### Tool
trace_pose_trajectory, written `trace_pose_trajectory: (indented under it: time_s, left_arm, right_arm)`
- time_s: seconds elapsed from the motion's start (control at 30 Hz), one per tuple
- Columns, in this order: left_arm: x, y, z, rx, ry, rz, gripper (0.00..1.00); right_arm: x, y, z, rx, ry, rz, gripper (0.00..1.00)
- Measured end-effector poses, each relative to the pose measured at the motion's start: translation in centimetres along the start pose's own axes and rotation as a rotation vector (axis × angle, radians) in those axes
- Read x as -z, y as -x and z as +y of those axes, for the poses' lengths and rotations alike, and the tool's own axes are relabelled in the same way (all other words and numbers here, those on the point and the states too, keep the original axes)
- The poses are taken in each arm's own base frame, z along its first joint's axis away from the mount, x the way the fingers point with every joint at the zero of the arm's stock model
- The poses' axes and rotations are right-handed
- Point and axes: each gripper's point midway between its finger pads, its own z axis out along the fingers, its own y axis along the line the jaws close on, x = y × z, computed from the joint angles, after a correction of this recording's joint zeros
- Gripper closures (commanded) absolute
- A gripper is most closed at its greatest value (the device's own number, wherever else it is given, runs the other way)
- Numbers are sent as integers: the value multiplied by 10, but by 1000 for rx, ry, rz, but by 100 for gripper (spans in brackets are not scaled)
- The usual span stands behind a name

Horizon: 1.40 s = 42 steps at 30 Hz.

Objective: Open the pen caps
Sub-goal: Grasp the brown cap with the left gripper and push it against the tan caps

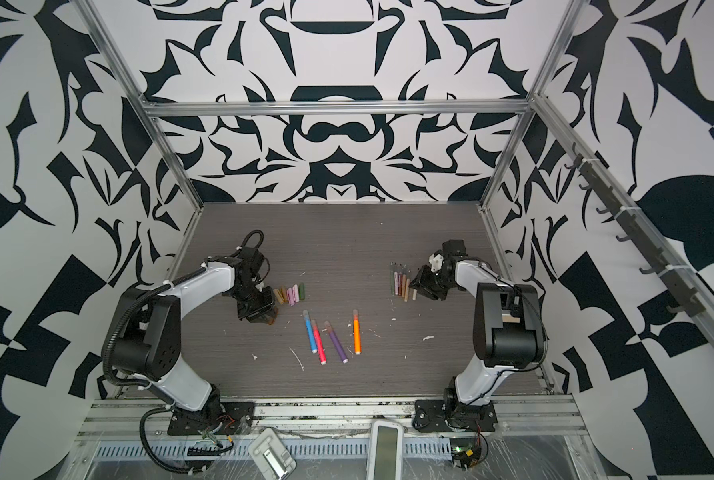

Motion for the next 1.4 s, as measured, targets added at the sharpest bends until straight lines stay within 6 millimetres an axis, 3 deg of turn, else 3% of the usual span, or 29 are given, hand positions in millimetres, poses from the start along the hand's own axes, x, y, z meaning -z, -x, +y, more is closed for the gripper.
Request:
trace_pose_trajectory:
  time_s: [0.27,0.43,0.8,1.13,1.4]
  left_arm:
    - [-12,13,5,-13,70,28,72]
    - [-11,21,2,-32,76,16,79]
    - [-10,26,2,-46,95,21,80]
    - [-4,67,-6,-41,81,4,80]
    - [-2,88,-14,-48,67,-10,80]
  right_arm:
    - [2,2,2,2,2,-3,62]
    - [2,2,2,0,1,-1,62]
    - [2,1,2,-1,0,1,63]
    - [13,5,11,-2,21,-16,63]
    - [29,8,26,3,59,-56,63]
